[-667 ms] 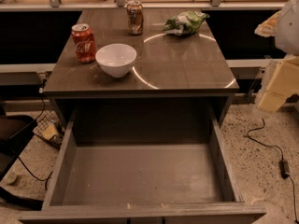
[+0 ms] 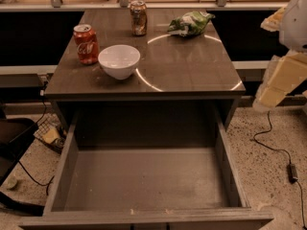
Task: Place green jalapeno chip bag into white bowl
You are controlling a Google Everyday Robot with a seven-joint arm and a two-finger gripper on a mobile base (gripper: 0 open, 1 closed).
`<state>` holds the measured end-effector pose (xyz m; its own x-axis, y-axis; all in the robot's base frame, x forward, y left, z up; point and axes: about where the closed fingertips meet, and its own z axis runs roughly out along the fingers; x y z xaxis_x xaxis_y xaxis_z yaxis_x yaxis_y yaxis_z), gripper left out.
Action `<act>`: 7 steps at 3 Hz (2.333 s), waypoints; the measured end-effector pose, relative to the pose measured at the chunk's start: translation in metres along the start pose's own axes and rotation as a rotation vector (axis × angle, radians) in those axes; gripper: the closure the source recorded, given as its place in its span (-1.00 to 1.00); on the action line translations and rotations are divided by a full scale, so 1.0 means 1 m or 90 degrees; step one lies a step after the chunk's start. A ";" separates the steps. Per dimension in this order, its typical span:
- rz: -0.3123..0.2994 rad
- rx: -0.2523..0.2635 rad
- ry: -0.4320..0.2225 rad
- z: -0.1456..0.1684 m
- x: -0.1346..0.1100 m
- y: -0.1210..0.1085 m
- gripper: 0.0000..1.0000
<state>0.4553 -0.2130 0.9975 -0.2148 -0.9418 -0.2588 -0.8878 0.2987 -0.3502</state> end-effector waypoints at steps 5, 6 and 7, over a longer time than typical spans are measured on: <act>0.270 0.306 -0.302 0.074 -0.091 -0.231 -1.00; 0.321 0.310 -0.320 0.077 -0.095 -0.236 -1.00; 0.323 0.308 -0.321 0.077 -0.095 -0.235 -1.00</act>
Offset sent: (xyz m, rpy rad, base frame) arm 0.2174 0.0014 0.0663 0.4185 -0.5081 -0.1257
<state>0.7155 -0.1821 1.0355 -0.2308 -0.5299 -0.8161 -0.4375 0.8057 -0.3993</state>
